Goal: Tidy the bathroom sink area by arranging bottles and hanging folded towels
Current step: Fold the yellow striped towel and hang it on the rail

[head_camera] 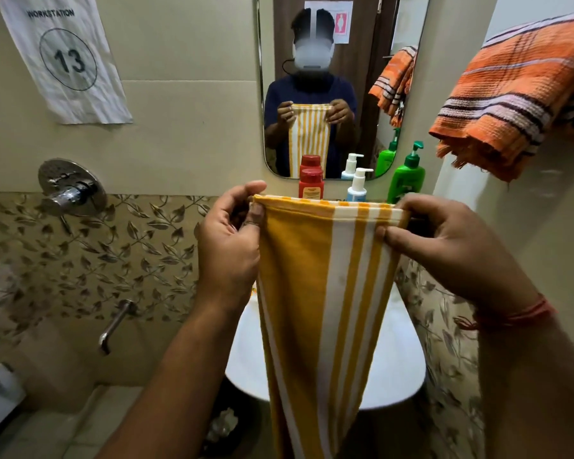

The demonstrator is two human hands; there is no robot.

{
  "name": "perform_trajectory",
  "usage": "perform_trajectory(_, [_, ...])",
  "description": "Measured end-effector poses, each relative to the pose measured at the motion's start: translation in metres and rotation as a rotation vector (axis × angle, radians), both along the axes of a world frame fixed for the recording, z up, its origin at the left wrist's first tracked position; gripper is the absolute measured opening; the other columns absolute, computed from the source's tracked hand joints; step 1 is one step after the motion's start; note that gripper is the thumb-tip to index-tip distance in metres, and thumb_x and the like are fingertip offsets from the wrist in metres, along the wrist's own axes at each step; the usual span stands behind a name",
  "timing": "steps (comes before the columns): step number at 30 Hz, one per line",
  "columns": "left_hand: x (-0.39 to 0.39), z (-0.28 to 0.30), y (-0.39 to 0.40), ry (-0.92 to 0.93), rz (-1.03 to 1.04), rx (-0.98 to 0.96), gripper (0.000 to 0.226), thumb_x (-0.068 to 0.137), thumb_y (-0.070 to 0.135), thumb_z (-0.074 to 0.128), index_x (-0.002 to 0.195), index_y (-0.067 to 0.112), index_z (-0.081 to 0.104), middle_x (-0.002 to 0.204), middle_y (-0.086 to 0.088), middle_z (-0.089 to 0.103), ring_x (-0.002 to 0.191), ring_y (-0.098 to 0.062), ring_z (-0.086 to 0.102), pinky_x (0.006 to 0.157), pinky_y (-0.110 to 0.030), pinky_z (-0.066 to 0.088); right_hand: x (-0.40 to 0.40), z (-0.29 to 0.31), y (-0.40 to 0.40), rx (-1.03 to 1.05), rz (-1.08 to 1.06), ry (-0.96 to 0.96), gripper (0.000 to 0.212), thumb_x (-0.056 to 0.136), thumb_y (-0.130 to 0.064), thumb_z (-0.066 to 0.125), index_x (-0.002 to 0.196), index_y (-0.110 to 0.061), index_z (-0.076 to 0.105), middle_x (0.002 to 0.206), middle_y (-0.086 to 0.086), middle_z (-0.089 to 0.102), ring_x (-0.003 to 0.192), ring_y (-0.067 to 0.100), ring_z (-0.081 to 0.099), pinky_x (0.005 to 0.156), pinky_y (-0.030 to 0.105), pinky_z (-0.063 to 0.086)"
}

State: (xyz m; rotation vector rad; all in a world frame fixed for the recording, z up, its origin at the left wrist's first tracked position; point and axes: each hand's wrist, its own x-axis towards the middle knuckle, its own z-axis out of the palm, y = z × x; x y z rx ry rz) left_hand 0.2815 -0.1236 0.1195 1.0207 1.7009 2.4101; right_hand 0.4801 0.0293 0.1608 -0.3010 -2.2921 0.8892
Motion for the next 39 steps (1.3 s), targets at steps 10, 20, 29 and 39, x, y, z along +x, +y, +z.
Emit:
perform_trajectory(10, [-0.001,0.005,0.000,-0.048,-0.068,0.072,0.026,0.091,0.021,0.062,0.117,0.025,0.065,0.107,0.005,0.071,0.104,-0.011,0.068,0.083,-0.029,0.058,-0.011,-0.011,0.001,-0.382,0.055,0.330,0.037,0.087,-0.004,0.066,0.119,-0.019,0.055,0.093,0.003,0.071,0.093,0.020,0.072,0.075,0.030,0.059])
perform_trajectory(20, [-0.014,0.050,0.008,-0.099,-0.208,0.184,0.030,0.092,0.016,0.062,0.122,0.017,0.060,0.106,0.000,0.069,0.095,-0.010,0.069,0.078,-0.025,0.056,-0.019,0.029,0.020,-0.551,0.207,0.301,0.042,0.080,-0.014,0.067,0.120,-0.020,0.056,0.102,0.006,0.068,0.096,0.027,0.070,0.074,0.035,0.059])
perform_trajectory(29, [-0.012,-0.072,0.017,-0.259,-0.575,-0.663,0.113,0.018,0.071,0.092,0.110,0.012,0.065,0.115,-0.012,0.073,0.111,-0.031,0.068,0.090,-0.036,0.058,-0.028,-0.098,0.032,-0.893,0.117,-0.002,0.078,0.051,-0.033,0.094,0.116,-0.006,0.062,0.116,0.025,0.068,0.106,0.041,0.067,0.088,0.050,0.057])
perform_trajectory(39, [-0.022,-0.037,0.020,-0.313,-0.820,-0.160,0.088,0.067,0.053,0.086,0.141,0.020,0.049,0.139,-0.013,0.061,0.126,-0.033,0.060,0.101,-0.052,0.052,-0.014,-0.075,0.040,-0.975,0.402,0.091,0.070,0.066,-0.025,0.086,0.129,-0.013,0.057,0.122,0.018,0.067,0.110,0.035,0.066,0.087,0.048,0.058])
